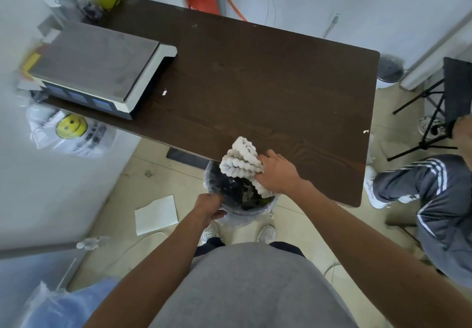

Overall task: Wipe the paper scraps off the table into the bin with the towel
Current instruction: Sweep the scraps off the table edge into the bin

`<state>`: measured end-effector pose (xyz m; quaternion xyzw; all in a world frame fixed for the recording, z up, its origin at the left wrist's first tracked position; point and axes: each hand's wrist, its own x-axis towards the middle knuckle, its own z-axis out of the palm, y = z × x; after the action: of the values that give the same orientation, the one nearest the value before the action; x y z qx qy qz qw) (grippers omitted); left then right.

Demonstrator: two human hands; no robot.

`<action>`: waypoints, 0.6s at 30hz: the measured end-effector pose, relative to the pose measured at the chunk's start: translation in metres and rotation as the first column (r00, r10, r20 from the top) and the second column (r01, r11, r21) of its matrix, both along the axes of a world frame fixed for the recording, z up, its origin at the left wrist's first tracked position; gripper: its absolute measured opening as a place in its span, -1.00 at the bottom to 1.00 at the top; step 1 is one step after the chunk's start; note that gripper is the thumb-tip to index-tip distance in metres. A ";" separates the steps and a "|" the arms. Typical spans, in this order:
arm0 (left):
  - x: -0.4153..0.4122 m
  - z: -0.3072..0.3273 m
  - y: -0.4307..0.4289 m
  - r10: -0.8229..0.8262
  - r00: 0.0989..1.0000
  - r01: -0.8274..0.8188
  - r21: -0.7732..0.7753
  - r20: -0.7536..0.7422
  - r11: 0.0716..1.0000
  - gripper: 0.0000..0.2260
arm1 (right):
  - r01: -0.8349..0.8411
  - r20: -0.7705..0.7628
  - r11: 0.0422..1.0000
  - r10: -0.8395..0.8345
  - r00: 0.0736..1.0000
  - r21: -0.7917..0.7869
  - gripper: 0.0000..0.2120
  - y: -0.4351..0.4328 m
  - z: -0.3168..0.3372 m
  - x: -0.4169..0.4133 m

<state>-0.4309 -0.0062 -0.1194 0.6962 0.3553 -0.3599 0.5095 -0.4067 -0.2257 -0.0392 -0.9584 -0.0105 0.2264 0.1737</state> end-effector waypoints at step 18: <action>0.004 0.005 -0.004 -0.087 0.996 0.087 -0.015 -0.017 0.996 -0.74 | 0.047 0.244 0.994 -0.023 0.970 -0.094 -0.65 -0.009 -0.001 -0.029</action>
<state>-0.4270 -0.0101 -0.1139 0.7041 0.3265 -0.3903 0.4952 -0.4354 -0.2343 -0.0404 -0.9863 -0.0035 0.1049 0.1274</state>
